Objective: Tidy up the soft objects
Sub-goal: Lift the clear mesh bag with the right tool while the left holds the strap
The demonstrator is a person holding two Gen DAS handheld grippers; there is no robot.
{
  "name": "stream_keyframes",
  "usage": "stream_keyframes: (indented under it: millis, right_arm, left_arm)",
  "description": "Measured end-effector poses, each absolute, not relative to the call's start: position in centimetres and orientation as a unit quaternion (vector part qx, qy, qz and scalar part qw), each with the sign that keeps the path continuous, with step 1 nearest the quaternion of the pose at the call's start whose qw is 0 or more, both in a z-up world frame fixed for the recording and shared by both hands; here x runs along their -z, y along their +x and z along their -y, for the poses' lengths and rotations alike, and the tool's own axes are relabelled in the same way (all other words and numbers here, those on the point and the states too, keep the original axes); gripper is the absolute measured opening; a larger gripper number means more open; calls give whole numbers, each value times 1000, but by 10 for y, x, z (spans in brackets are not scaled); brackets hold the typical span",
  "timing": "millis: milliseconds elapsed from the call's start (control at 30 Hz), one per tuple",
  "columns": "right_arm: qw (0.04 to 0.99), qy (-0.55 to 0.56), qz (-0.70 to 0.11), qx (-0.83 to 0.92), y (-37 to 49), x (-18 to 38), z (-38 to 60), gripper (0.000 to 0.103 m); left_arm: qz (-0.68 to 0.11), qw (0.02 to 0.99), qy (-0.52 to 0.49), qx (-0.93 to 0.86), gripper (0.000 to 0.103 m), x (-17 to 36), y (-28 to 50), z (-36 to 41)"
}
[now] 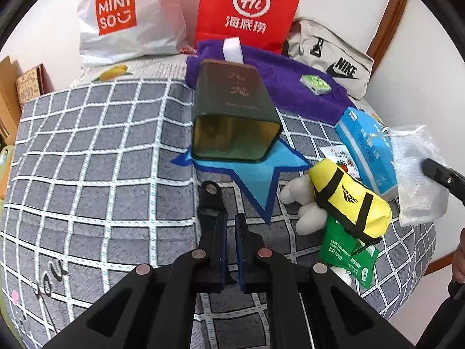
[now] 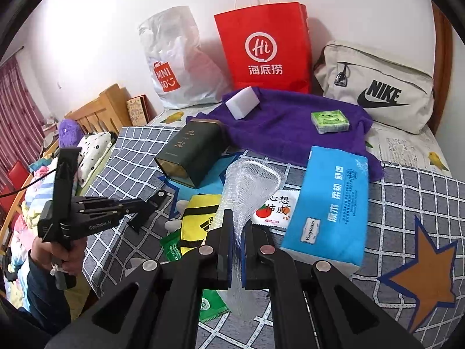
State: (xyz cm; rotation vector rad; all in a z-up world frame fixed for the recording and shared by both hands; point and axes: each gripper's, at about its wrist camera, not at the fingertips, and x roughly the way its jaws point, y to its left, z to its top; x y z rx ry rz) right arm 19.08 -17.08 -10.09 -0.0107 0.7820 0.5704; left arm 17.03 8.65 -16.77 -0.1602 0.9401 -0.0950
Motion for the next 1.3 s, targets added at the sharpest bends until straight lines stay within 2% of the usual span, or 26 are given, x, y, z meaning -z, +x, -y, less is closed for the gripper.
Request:
stream_keyframes:
  millis: [333, 400, 500, 800, 833, 900, 1067, 1133, 1167, 1200, 1300]
  right_arm:
    - [881, 1, -386, -272, 192, 108, 175, 7]
    - [881, 4, -388, -272, 192, 109, 176, 8]
    - [879, 9, -392, -273, 195, 112, 176, 8]
    - [874, 5, -398, -278, 196, 119, 173, 8]
    - [874, 6, -399, -278, 196, 120, 173, 8]
    - [873, 7, -400, -279, 198, 121, 173, 8]
    - [871, 5, -403, -280, 200, 125, 172, 8]
    - [871, 6, -404, -279, 202, 126, 172, 8]
    - [871, 7, -405, -279, 203, 127, 172, 8]
    - [870, 9, -406, -279, 204, 128, 172, 8]
    - [869, 12, -408, -280, 205, 130, 173, 8]
  left_arm:
    - [-469, 880, -76, 31, 7, 178, 168, -82]
    - [-468, 880, -79, 27, 17, 177, 167, -86]
    - [-472, 878, -72, 27, 23, 178, 169, -84]
    - [-475, 880, -18, -13, 25, 176, 171, -76]
    - [-476, 879, -16, -16, 28, 176, 172, -77]
    - [-481, 876, -6, -27, 42, 179, 175, -77]
    - [-477, 879, 1, -29, 42, 184, 175, -77]
    - [-472, 882, 0, -19, 34, 185, 173, -77]
    - [-470, 883, 1, -13, 22, 185, 172, -76]
    - [-469, 883, 6, -17, 19, 185, 171, -75]
    - [-472, 882, -1, -17, 19, 183, 172, -76]
